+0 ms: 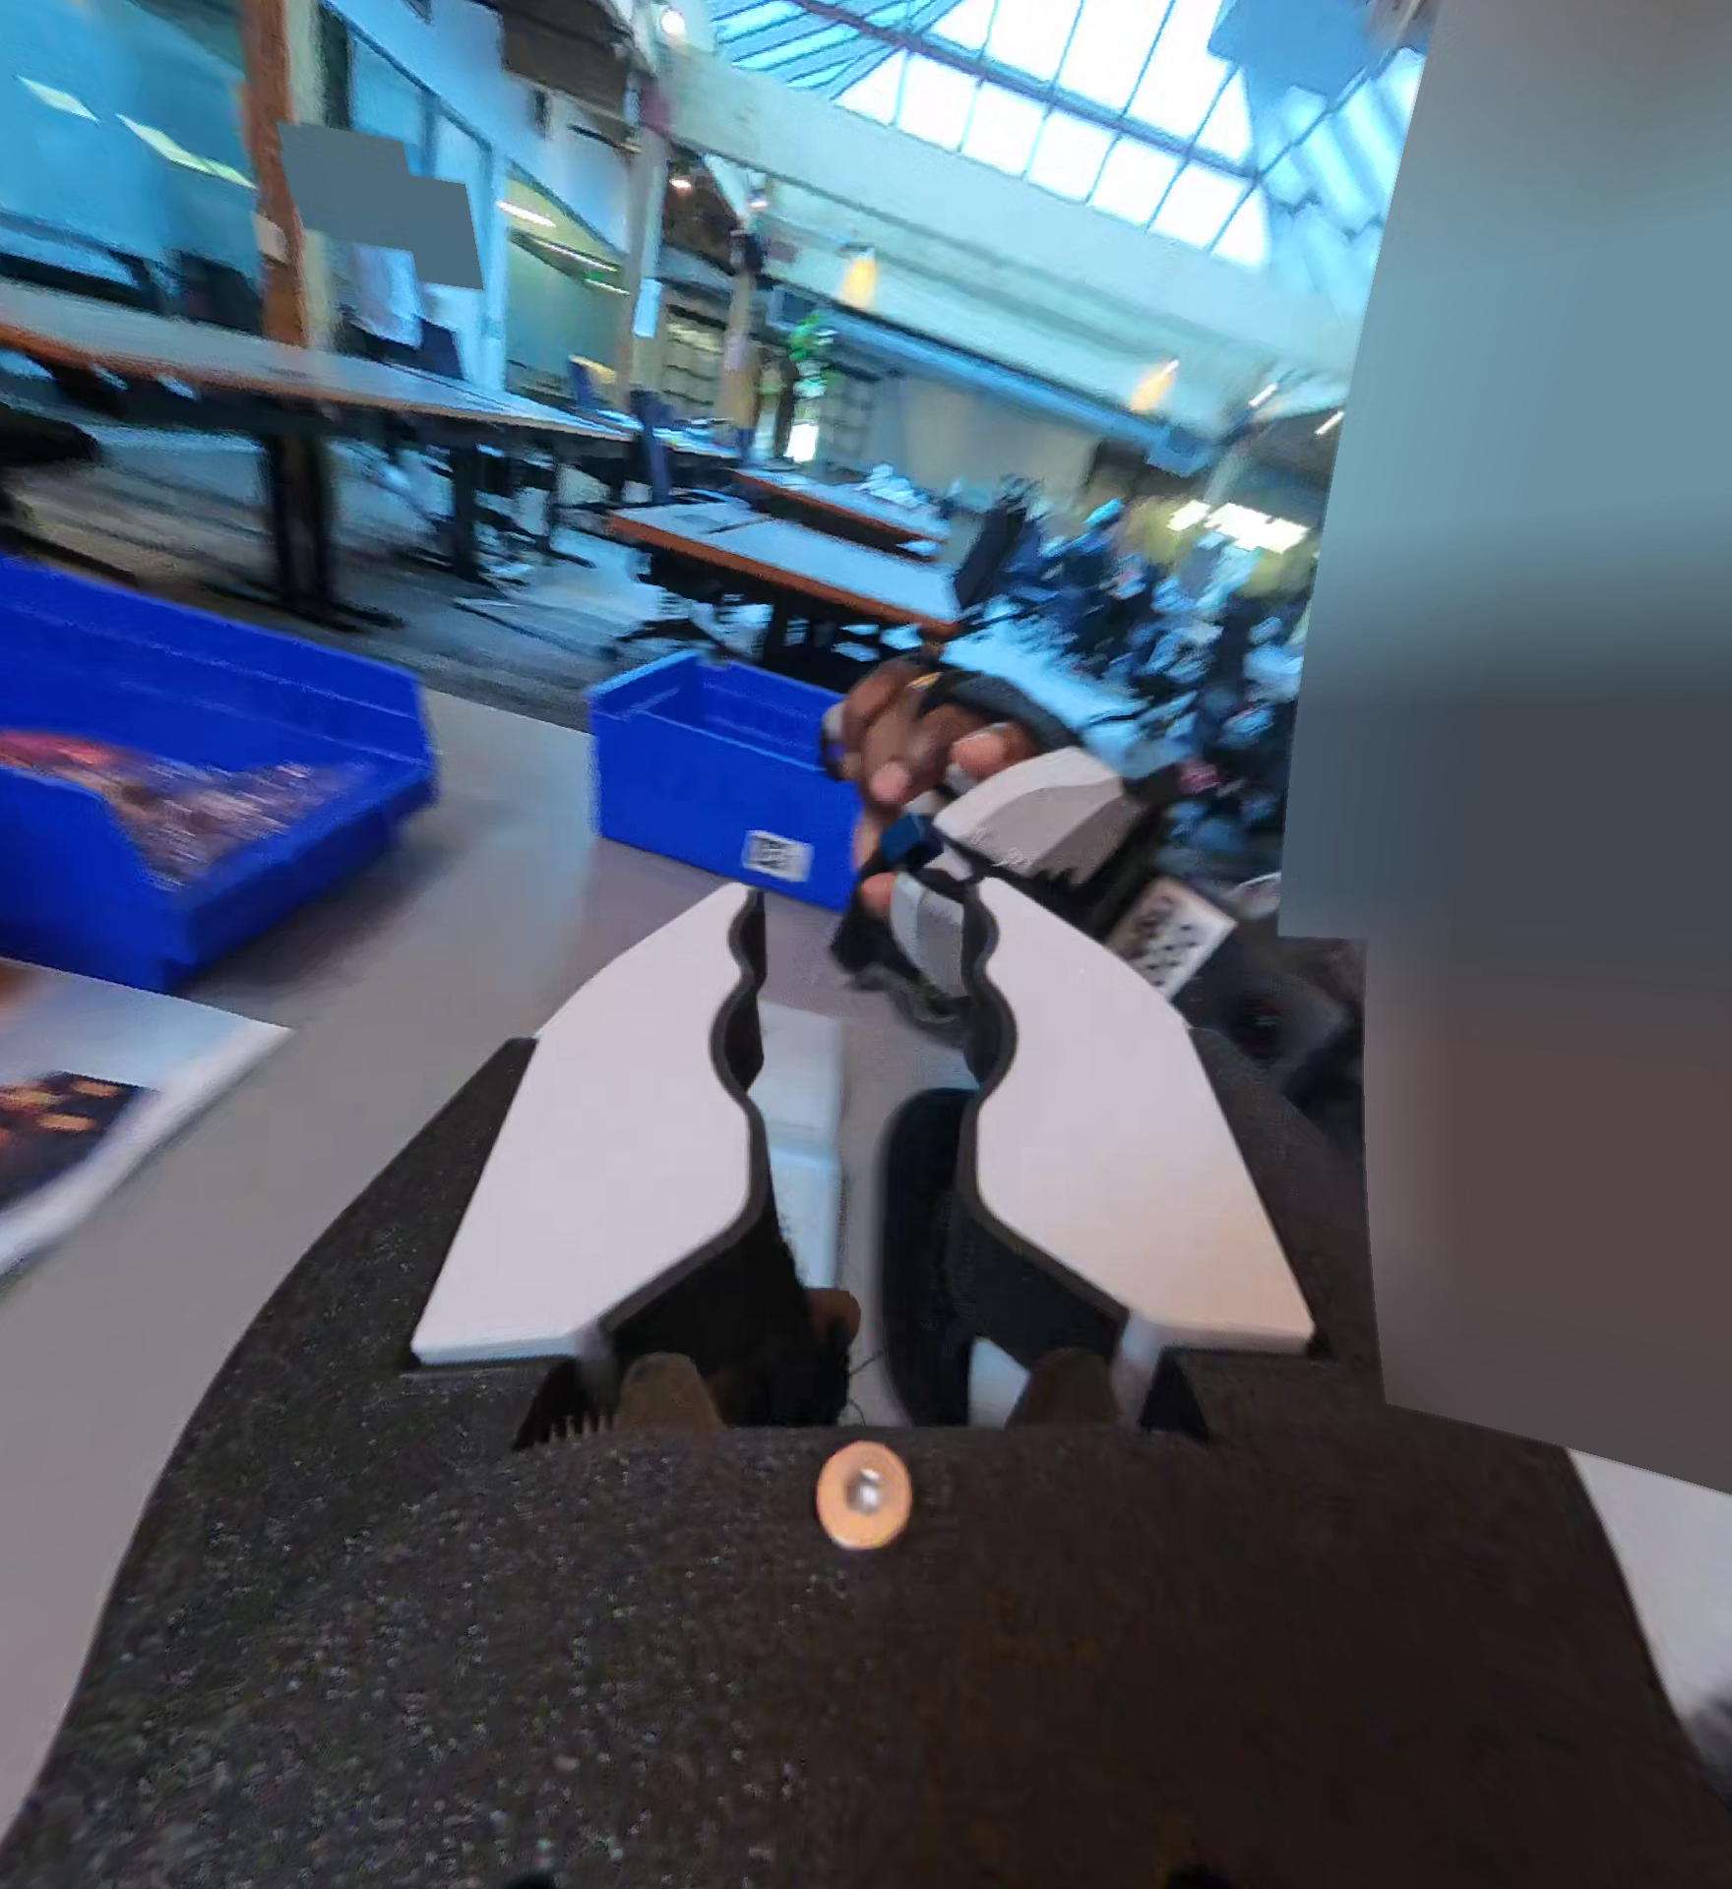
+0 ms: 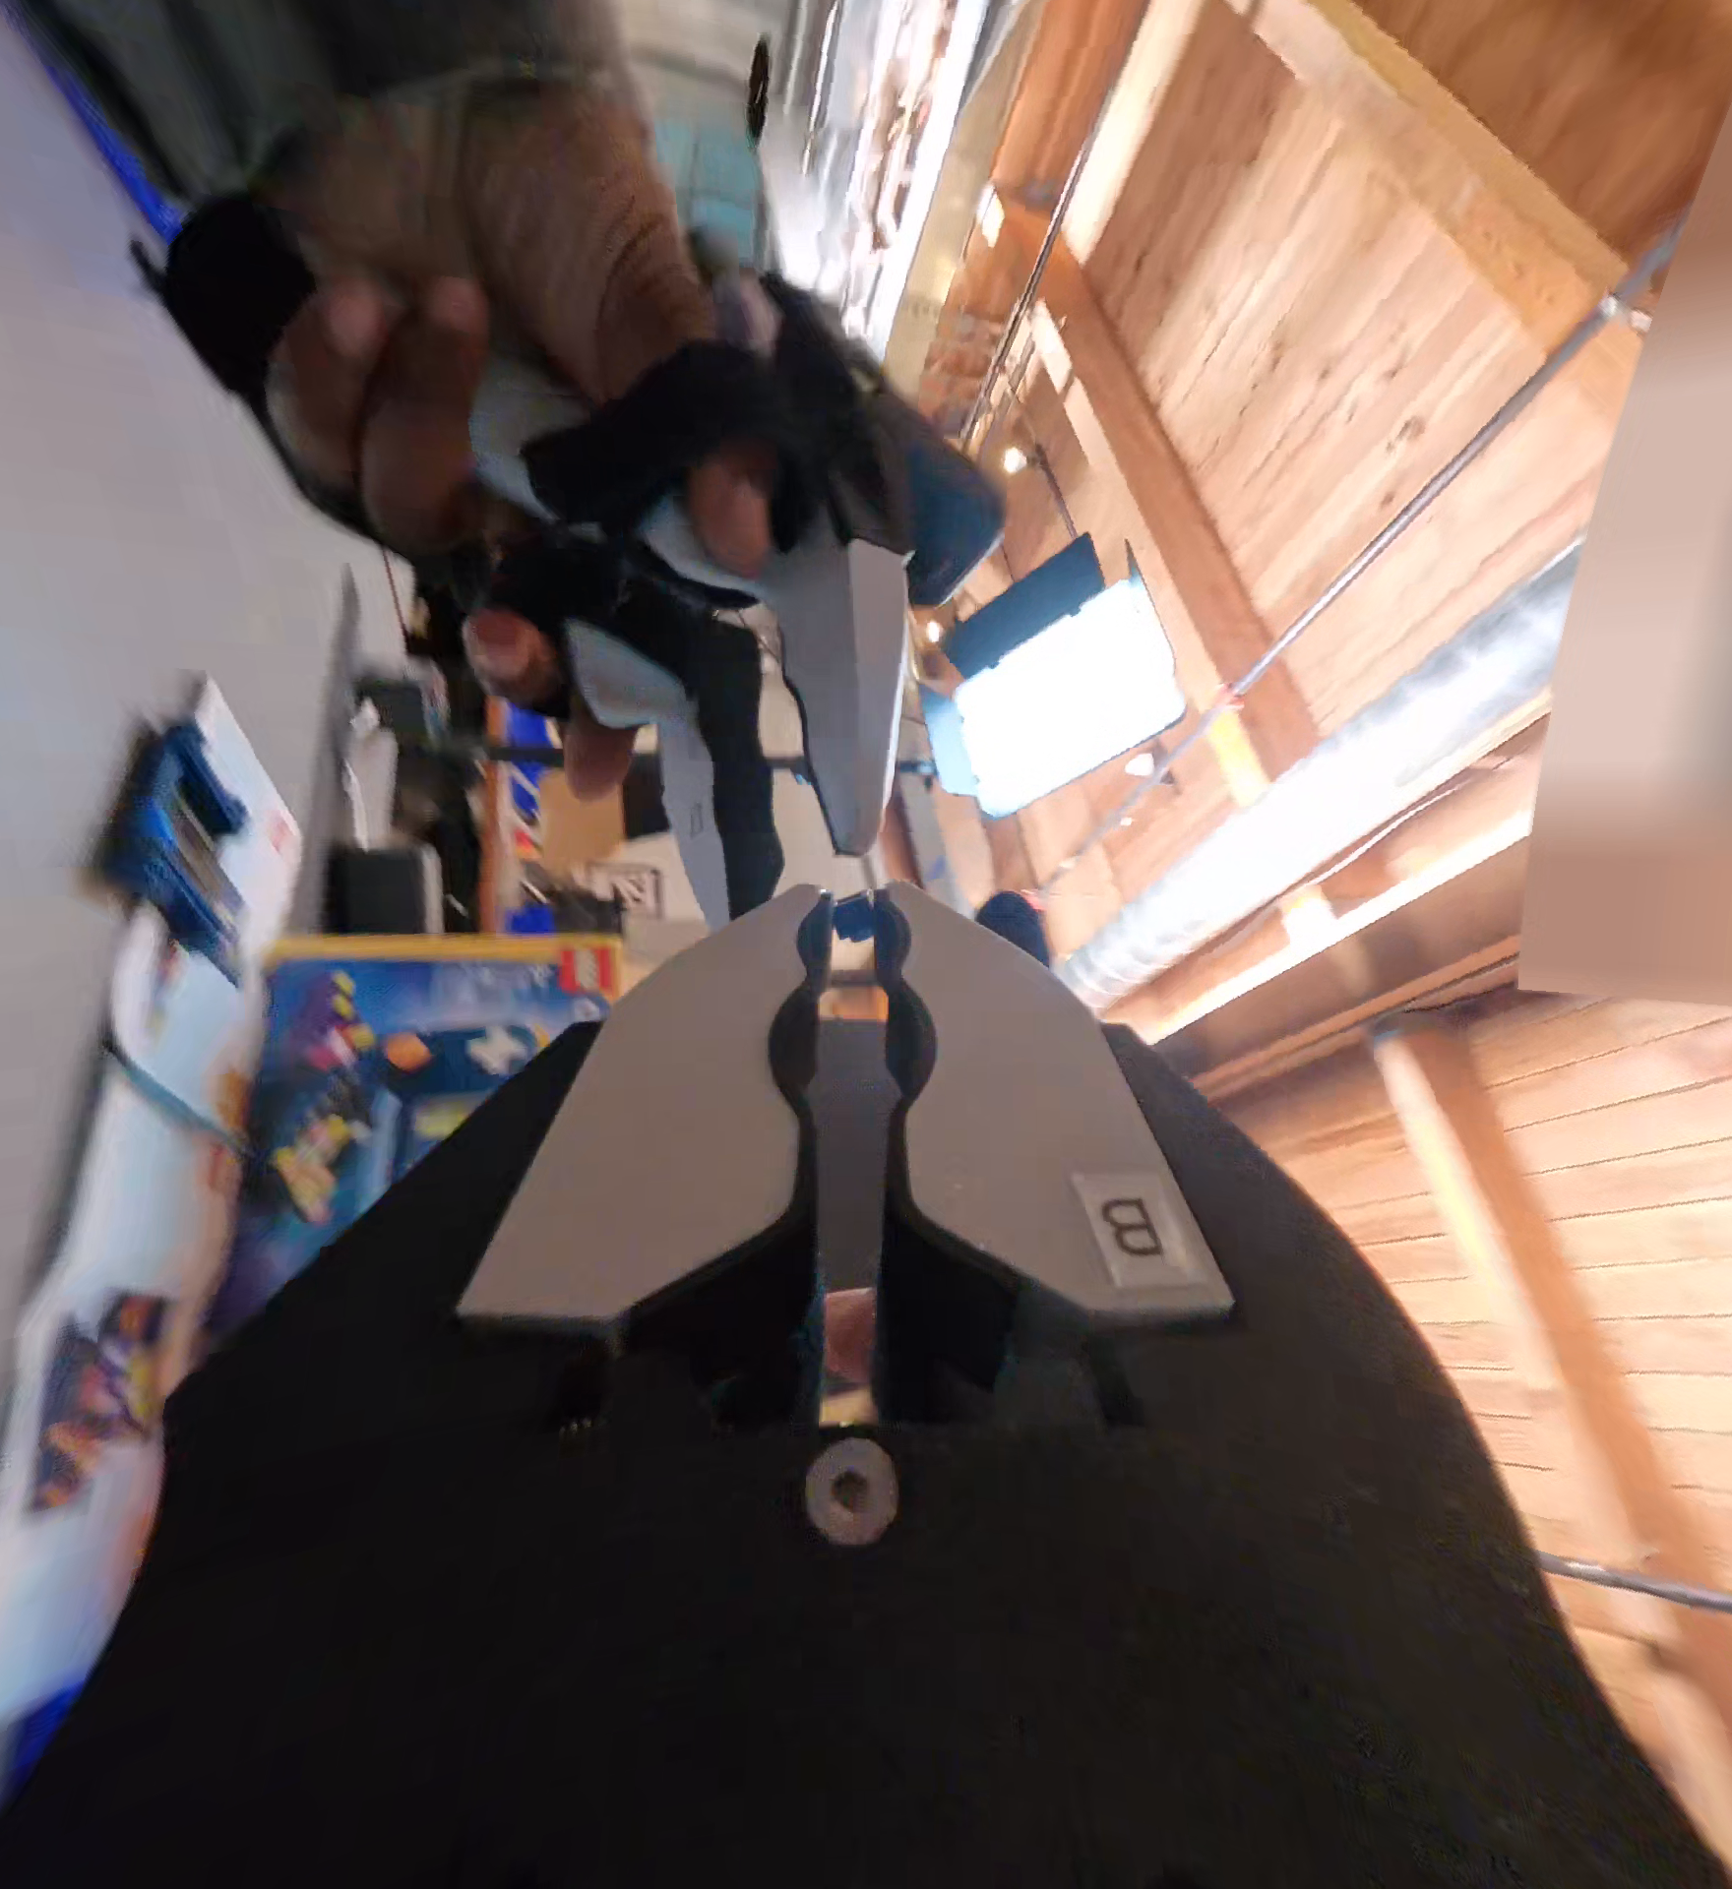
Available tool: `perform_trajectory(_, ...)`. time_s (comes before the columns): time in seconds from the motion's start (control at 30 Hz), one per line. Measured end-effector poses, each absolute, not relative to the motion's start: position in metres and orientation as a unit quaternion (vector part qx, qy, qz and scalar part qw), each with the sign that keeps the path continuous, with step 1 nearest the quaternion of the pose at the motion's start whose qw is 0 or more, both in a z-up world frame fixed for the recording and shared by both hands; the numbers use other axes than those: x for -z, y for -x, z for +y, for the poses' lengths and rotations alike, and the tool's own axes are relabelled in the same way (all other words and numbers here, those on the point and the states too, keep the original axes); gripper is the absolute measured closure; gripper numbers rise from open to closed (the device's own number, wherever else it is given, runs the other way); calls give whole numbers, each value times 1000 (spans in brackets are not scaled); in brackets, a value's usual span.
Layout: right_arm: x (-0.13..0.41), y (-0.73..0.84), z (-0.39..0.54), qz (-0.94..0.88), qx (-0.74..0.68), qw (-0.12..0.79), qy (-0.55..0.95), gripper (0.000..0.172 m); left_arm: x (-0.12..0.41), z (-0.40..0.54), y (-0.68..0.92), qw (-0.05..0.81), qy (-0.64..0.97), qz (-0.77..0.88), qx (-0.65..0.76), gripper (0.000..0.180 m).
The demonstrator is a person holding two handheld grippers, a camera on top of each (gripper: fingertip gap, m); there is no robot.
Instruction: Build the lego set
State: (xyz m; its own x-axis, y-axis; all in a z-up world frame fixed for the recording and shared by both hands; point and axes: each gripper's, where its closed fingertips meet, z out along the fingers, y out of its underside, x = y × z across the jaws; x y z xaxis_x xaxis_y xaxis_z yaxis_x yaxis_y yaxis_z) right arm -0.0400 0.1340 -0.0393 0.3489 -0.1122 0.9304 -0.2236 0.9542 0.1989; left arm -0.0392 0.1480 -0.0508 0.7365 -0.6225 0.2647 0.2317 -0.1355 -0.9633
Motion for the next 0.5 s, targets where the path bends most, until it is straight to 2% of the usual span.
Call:
perform_trajectory(0.1, 30, 35, 137, -551, 28, 818, -163, 165, 46, 157, 45, 693, 681, 197, 133, 149)
perform_trajectory(0.2, 26, 32, 136, -539, 45, 824, -166, 165, 34, 155, 40, 740, 618, 260, -48, 152)
perform_trajectory(0.27, 24, 29, 137, -533, 28, 831, -155, 165, 32, 151, 29, 752, 593, 280, -69, 154)
perform_trajectory(0.5, 27, 26, 133, -544, -85, 826, -116, 165, 23, 142, 21, 769, 594, 231, 36, 158)
